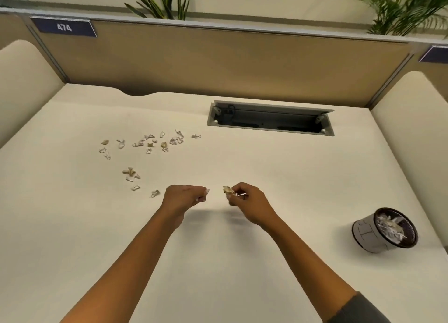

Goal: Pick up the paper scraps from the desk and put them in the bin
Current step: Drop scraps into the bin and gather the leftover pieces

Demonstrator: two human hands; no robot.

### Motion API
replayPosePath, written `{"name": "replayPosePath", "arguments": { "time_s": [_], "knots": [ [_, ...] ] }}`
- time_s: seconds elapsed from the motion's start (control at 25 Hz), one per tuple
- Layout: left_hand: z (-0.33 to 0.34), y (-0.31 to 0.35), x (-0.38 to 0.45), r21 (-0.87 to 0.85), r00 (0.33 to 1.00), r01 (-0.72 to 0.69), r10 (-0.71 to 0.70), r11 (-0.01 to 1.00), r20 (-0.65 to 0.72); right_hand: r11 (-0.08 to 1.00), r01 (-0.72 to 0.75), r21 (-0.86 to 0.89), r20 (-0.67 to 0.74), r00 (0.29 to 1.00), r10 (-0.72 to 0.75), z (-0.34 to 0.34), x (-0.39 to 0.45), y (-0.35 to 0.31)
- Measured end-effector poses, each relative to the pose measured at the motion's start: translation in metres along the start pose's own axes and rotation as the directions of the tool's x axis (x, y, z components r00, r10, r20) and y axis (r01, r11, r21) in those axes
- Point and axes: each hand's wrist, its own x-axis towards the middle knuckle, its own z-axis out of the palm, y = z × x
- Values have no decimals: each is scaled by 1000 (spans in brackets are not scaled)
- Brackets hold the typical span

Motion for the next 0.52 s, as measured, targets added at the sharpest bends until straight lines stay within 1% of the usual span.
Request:
{"name": "replayPosePath", "arguments": {
  "time_s": [0.12, 0.2, 0.28, 0.4, 0.48, 0.52],
  "knots": [
    [44, -1, -13, 41, 995, 3, -7, 999, 99, 999, -37, 38, -178, 983, 43, -59, -37, 14],
    [76, -6, -26, 99, 984, -6, -12, 995, 178, 998, -58, 31, -332, 941, 65, -96, -62, 29],
    [111, -14, -41, 143, 963, -10, -29, 990, 268, 996, -85, -3, -486, 871, 73, -130, -88, 43],
    [158, -19, -59, 180, 929, -5, -62, 984, 364, 989, -132, -70, -673, 738, 51, -176, -118, 61],
    [187, -19, -66, 205, 904, -15, -75, 979, 420, 964, -199, -177, -758, 652, -4, -203, -133, 71],
    [202, -17, -70, 221, 892, -22, -80, 975, 444, 941, -243, -234, -778, 628, -31, -215, -137, 77]
  ]
}}
